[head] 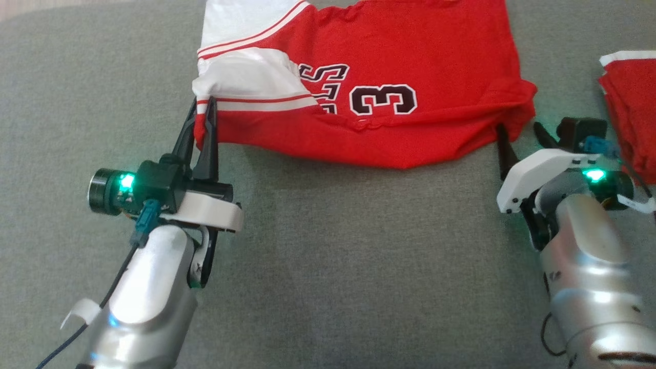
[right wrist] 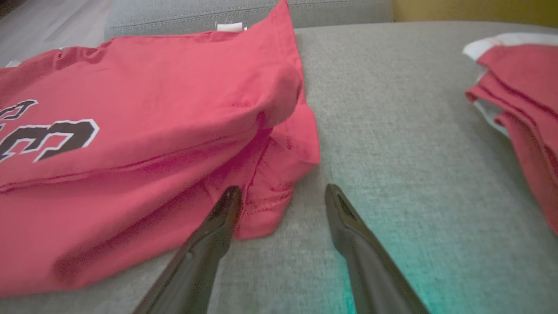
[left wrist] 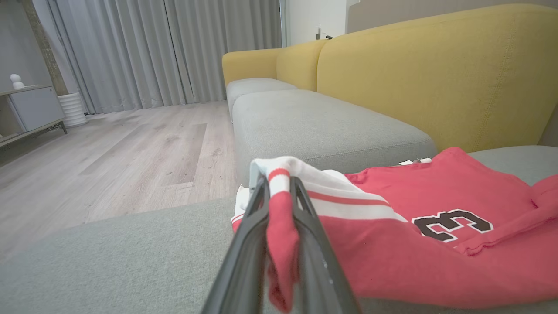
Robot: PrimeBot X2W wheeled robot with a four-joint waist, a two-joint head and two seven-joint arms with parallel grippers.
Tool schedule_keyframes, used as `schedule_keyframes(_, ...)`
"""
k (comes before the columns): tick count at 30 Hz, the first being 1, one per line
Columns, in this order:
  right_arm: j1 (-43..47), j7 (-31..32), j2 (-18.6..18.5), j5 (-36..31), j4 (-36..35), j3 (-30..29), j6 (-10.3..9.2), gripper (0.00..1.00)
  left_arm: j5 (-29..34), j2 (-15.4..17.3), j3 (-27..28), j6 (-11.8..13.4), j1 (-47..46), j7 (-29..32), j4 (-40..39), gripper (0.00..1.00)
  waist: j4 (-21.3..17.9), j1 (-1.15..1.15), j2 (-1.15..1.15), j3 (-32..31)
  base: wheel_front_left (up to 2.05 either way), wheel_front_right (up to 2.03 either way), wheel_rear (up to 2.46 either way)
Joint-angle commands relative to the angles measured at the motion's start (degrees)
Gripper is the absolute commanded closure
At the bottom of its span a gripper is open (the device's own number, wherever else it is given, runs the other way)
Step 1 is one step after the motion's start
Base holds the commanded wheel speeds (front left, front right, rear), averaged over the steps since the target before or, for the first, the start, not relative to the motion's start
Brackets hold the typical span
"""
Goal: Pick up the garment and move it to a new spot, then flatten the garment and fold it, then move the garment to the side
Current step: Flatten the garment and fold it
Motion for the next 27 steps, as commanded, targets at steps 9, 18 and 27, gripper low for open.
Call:
schedule_keyframes(9,-5.96,-1.13,0.31,-0.58,8.12,-1.26,-0.11,0.37,0.94,-0.04,1.91,-1.02,-1.93,-0.54,0.17,1.0,1.22,-0.01,0.0,0.52,0.0,0.0,0.0)
schedule_keyframes(18,-6.86,-6.49,0.31,2.06,13.3,0.53,-0.11,1.0,0.68,1.0,2.9,-1.65,-0.03,-0.54,3.54,1.0,-0.37,-0.01,0.0,-2.76,0.0,0.0,0.0)
schedule_keyframes(27,-5.49,-8.37,0.3,4.25,14.72,0.63,-0.11,1.0,0.6,2.46,3.81,-1.75,2.91,-0.54,5.33,1.0,-1.88,-0.01,0.0,-7.71,0.0,0.0,0.0)
